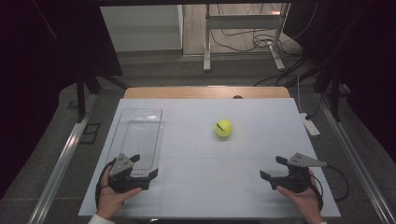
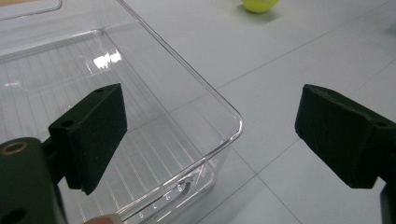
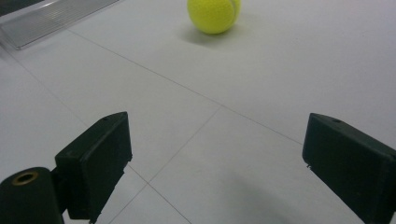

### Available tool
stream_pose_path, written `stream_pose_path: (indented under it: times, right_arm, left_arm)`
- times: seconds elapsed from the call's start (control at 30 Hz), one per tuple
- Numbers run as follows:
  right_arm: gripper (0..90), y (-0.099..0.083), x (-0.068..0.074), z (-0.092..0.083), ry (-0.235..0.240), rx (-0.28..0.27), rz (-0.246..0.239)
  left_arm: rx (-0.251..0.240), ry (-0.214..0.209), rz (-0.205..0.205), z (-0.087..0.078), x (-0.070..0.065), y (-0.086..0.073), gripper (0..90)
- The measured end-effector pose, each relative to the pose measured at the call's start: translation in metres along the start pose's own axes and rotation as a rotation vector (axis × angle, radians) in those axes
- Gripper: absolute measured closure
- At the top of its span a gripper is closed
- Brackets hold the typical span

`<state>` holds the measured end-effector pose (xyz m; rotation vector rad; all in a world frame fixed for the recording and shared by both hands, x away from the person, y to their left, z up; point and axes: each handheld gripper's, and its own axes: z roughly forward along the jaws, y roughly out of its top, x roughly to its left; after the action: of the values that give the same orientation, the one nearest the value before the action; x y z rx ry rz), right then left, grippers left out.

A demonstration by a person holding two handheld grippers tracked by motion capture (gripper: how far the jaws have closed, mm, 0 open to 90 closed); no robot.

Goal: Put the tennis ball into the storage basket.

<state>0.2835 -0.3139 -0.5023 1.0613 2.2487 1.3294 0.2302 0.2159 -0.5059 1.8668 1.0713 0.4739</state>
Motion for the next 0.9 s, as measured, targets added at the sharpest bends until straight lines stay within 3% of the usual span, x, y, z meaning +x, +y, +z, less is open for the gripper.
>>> stream_pose_path:
  times: [0.9]
  right_arm:
    - [9.1,-0.0003,0.0048,0.0014,0.014,0.005,-0.01]
  left_arm:
    - [-0.013,0.007,-0.004,-0.0048,-0.0016,-0.0005,10.0]
